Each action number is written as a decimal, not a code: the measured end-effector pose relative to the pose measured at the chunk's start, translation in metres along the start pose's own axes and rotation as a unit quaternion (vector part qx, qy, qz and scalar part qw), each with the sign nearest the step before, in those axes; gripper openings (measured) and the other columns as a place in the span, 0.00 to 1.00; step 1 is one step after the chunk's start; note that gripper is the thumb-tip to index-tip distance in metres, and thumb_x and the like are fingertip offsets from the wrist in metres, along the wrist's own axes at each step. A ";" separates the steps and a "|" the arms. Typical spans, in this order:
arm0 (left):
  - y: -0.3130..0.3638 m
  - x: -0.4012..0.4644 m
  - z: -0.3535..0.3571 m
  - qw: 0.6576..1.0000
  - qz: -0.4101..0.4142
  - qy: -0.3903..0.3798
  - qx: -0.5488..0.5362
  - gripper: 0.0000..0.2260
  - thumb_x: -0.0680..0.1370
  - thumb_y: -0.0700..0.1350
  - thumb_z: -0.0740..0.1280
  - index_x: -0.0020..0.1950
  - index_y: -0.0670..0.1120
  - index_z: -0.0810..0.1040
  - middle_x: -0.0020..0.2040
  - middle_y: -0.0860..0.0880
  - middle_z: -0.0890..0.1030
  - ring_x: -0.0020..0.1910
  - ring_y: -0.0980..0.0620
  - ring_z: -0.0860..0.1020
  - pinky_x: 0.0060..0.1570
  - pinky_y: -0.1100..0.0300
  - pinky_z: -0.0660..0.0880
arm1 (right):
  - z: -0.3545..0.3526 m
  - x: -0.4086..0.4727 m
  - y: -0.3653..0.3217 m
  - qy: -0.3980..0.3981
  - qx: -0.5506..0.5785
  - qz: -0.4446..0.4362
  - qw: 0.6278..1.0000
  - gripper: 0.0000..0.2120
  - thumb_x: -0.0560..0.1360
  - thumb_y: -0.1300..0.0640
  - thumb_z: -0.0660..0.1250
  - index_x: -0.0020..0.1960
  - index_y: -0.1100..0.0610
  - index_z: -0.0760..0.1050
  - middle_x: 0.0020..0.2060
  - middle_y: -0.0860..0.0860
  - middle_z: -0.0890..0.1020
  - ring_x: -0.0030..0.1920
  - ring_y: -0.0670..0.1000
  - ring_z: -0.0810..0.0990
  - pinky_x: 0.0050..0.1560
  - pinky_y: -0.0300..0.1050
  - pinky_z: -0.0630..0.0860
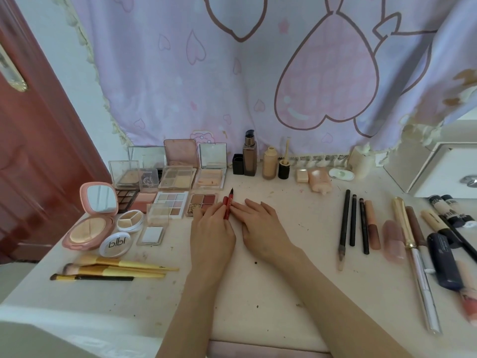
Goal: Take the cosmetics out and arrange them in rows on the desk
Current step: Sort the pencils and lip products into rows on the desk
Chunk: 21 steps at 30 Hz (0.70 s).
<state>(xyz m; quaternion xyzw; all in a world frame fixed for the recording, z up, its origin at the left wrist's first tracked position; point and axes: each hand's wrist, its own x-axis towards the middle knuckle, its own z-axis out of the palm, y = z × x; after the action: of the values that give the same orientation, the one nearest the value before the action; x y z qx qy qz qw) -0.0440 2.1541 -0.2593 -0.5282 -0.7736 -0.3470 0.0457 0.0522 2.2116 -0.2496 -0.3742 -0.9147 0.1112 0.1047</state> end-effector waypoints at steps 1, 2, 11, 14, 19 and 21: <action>0.000 0.001 0.000 1.000 -0.002 0.001 0.000 0.15 0.78 0.35 0.59 0.63 0.40 0.75 0.60 0.43 0.78 0.61 0.43 0.70 0.62 0.56 0.67 | 0.001 0.000 0.000 0.001 0.000 -0.001 1.000 0.25 0.80 0.60 0.51 0.75 0.49 0.55 0.75 0.44 0.58 0.75 0.48 0.53 0.73 0.46 0.45; 0.000 0.001 0.000 1.000 -0.001 0.009 0.001 0.14 0.77 0.35 0.60 0.62 0.39 0.76 0.58 0.42 0.79 0.60 0.42 0.71 0.60 0.54 0.69 | 0.001 0.001 0.001 0.002 0.006 -0.001 1.000 0.24 0.80 0.60 0.51 0.75 0.50 0.56 0.75 0.44 0.59 0.75 0.48 0.54 0.73 0.46 0.46; 0.012 -0.009 -0.004 0.994 0.100 0.019 -0.032 0.14 0.76 0.37 0.63 0.62 0.42 0.75 0.57 0.45 0.78 0.58 0.45 0.74 0.58 0.55 0.69 | -0.047 -0.040 0.027 0.111 0.193 0.099 0.970 0.14 0.79 0.59 0.59 0.63 0.56 0.75 0.60 0.51 0.77 0.58 0.49 0.76 0.63 0.42 0.69; 0.025 -0.021 0.002 0.978 0.181 -0.108 -0.007 0.19 0.79 0.49 0.55 0.69 0.45 0.68 0.68 0.47 0.70 0.68 0.48 0.67 0.66 0.60 0.59 | -0.066 -0.067 0.051 0.119 0.103 0.183 0.970 0.11 0.79 0.55 0.60 0.57 0.55 0.78 0.53 0.51 0.79 0.51 0.50 0.77 0.57 0.40 0.65; 0.041 -0.019 0.014 0.946 0.230 -0.226 0.032 0.22 0.81 0.53 0.49 0.75 0.51 0.55 0.77 0.53 0.51 0.75 0.56 0.45 0.70 0.64 0.41 | -0.071 -0.091 0.085 0.079 0.012 0.303 0.950 0.08 0.77 0.52 0.61 0.51 0.54 0.76 0.45 0.48 0.77 0.52 0.51 0.74 0.66 0.53 0.64; 0.042 -0.019 0.014 0.946 0.229 -0.227 0.039 0.21 0.82 0.52 0.50 0.75 0.51 0.55 0.77 0.54 0.51 0.75 0.57 0.45 0.68 0.66 0.39 | -0.067 -0.091 0.090 0.054 0.008 0.315 0.947 0.07 0.77 0.52 0.61 0.49 0.53 0.75 0.41 0.47 0.72 0.56 0.51 0.72 0.65 0.59 0.65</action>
<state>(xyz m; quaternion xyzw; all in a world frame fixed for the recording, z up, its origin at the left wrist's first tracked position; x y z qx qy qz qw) 0.0045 2.1554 -0.2577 -0.7540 -0.6343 -0.1676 -0.0327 0.1938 2.2184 -0.2207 -0.6480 -0.7422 0.1253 0.1162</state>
